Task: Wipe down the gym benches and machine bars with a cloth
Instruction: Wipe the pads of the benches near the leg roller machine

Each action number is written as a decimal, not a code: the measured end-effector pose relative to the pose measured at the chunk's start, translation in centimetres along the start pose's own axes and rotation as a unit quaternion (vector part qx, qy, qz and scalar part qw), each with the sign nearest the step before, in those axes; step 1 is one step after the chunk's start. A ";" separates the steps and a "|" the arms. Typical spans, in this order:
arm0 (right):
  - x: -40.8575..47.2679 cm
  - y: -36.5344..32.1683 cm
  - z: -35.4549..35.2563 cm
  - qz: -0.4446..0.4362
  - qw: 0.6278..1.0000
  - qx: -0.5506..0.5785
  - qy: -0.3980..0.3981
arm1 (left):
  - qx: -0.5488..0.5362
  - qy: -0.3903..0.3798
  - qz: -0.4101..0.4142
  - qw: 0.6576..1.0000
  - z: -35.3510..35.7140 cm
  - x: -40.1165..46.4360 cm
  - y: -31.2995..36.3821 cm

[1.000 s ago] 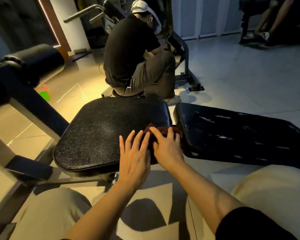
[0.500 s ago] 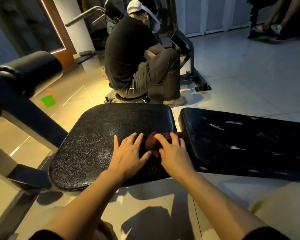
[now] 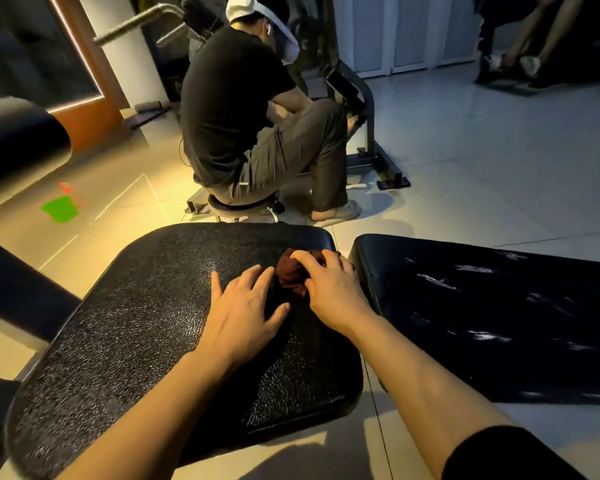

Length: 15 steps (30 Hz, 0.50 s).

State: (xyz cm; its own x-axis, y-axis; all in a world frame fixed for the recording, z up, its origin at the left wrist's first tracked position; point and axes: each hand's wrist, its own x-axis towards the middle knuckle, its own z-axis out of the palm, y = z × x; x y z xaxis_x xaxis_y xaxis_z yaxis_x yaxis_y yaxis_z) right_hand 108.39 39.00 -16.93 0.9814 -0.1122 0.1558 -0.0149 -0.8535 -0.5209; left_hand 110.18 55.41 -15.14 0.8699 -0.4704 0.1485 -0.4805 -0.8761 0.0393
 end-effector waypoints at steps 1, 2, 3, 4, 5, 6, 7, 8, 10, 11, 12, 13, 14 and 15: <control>0.8 0.3 -0.1 -0.003 1.000 0.002 -0.005 | -0.001 0.001 0.000 1.000 0.1 0.4 0.0; 1.4 0.5 -0.2 -0.003 1.000 0.004 -0.008 | -0.001 0.000 0.000 1.000 0.1 0.7 -0.1; 2.1 0.8 -0.2 -0.002 1.000 0.008 -0.010 | -0.001 -0.001 0.000 1.000 0.1 1.0 -0.1; 2.7 1.0 -0.2 0.000 1.000 0.012 -0.012 | 0.002 -0.003 -0.001 1.000 0.1 1.2 -0.1; 3.4 1.2 -0.2 0.002 1.000 0.019 -0.012 | 0.004 -0.003 -0.001 1.000 0.1 1.4 -0.1; 3.9 1.3 -0.1 0.004 1.000 0.025 -0.013 | 0.006 -0.002 -0.001 1.000 0.2 1.6 -0.2; 4.5 1.5 -0.1 0.006 0.999 0.030 -0.014 | 0.006 0.000 0.000 1.000 0.2 1.8 -0.1; 5.0 1.6 -0.1 0.009 0.999 0.032 -0.015 | 0.007 0.000 0.000 1.000 0.3 1.9 0.0; 5.9 1.9 0.0 0.016 0.999 0.037 -0.017 | 0.007 -0.003 0.001 1.000 0.4 2.1 0.2; 6.2 1.9 0.0 0.020 0.999 0.042 -0.018 | 0.003 -0.002 0.001 1.000 0.5 2.1 0.4; 6.4 2.0 0.0 0.022 0.998 0.048 -0.018 | -0.003 0.000 0.002 1.000 0.5 2.2 0.5; 6.5 2.0 0.0 0.022 0.998 0.052 -0.017 | -0.006 0.000 0.006 1.000 0.5 2.2 0.7; 6.5 2.1 0.0 0.020 0.998 0.054 -0.014 | -0.004 -0.004 0.012 1.000 0.6 2.2 0.8; 6.3 2.1 -0.1 0.013 0.998 0.056 -0.011 | -0.004 -0.007 0.019 1.000 0.7 2.2 0.9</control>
State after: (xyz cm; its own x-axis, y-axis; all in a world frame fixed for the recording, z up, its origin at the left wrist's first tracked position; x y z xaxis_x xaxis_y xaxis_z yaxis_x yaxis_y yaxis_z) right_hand 114.57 36.44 -16.95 0.9850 -0.1211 0.1229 -0.0201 -0.7879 -0.6154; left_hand 111.76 53.49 -15.43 0.8529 -0.5041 0.1357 -0.5132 -0.8573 0.0412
